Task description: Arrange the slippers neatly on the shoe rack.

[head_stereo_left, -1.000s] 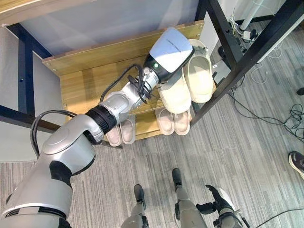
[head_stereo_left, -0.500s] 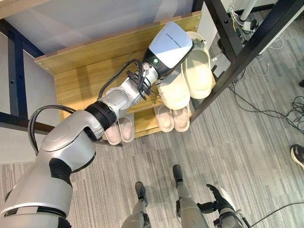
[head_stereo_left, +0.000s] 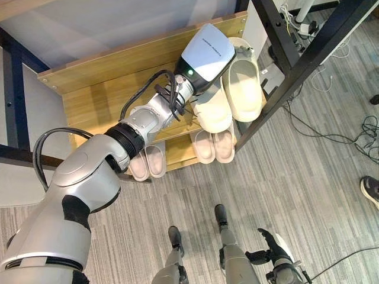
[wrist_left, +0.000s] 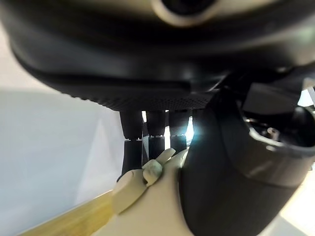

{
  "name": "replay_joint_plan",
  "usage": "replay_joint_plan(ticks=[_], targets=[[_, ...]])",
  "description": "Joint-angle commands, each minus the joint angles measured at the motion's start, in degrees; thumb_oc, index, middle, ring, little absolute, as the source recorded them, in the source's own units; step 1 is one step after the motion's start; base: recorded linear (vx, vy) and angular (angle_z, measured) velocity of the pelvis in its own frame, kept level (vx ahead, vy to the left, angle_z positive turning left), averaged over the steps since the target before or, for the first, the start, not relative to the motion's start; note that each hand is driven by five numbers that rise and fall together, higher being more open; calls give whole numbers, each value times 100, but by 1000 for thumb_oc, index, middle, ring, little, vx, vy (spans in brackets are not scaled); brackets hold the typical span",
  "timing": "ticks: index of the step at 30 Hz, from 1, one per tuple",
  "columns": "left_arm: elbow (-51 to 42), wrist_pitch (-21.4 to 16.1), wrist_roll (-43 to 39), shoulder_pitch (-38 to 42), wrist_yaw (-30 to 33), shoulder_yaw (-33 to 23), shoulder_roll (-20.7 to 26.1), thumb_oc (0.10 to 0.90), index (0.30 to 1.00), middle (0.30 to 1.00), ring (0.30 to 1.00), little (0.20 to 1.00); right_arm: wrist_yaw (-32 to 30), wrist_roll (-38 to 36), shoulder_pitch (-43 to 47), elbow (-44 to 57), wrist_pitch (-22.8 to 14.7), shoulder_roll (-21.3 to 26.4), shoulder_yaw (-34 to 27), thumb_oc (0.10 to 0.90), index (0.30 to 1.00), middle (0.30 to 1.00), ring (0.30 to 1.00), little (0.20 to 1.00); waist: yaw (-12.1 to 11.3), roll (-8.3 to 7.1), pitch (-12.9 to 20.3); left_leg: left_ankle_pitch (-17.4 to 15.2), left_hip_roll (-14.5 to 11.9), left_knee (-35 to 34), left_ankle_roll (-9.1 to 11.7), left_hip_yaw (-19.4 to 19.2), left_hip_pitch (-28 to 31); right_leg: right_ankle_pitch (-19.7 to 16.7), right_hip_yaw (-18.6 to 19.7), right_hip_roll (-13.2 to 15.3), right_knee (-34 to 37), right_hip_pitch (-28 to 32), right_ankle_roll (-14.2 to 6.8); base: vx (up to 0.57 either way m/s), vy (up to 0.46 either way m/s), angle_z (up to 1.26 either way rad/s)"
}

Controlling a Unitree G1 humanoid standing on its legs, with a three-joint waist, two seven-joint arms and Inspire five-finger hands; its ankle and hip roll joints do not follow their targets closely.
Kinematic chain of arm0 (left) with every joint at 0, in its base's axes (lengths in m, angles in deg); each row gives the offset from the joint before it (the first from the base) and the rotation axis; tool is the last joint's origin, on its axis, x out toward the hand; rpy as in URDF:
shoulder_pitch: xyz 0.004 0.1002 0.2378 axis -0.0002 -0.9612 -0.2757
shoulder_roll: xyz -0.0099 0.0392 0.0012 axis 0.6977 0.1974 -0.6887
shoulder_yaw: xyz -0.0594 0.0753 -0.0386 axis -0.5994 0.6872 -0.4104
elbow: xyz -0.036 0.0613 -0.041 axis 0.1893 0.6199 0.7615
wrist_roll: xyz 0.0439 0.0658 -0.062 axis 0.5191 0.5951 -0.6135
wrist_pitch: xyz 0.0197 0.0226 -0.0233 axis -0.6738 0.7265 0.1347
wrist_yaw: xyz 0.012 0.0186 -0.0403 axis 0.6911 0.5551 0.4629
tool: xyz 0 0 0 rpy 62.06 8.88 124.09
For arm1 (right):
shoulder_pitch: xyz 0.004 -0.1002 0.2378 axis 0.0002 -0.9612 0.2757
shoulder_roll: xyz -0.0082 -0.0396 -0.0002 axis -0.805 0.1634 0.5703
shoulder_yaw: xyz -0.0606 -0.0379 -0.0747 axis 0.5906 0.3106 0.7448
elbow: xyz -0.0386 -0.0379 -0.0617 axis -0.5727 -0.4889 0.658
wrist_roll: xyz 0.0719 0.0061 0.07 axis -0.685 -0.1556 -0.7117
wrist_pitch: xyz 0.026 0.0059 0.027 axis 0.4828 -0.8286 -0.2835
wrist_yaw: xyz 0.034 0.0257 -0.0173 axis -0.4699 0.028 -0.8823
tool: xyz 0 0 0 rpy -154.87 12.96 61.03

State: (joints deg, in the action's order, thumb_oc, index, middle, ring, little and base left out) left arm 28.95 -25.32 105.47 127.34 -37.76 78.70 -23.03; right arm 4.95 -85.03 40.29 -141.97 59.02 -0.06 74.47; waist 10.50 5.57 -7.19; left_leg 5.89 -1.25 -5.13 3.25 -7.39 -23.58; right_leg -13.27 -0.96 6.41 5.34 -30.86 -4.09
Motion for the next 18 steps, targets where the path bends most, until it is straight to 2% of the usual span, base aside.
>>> replay_joint_plan(ticks=[1,10,16,18], targets=[[528,157,27,1778,488,-179,-17,400,300,300,300,300,-188,-124,88,-107,-111,349,-242,800,900,900,900,900,162,264,-156,-265,126,13,-11,149,-280,692,-49,150,-34,236,-600,0,0,0],[802,188,142,2031,399,48,-218,400,300,300,300,300,-256,-138,206,-215,-104,442,-334,800,900,900,900,900,208,231,-177,-291,156,13,-44,81,-343,646,7,173,-34,138,-630,4,34,0],[972,196,223,2206,351,220,-157,400,300,300,300,300,-258,-182,244,-244,-136,494,-395,800,900,900,900,900,236,217,-145,-292,173,13,-51,69,-375,623,-4,190,-34,101,-642,1,24,-3],[980,188,209,2282,328,290,-131,596,594,594,594,594,-244,-190,253,-258,-136,492,-388,800,900,900,900,900,236,213,-137,-293,179,13,-54,77,-393,614,-22,198,-34,87,-650,0,0,0]])
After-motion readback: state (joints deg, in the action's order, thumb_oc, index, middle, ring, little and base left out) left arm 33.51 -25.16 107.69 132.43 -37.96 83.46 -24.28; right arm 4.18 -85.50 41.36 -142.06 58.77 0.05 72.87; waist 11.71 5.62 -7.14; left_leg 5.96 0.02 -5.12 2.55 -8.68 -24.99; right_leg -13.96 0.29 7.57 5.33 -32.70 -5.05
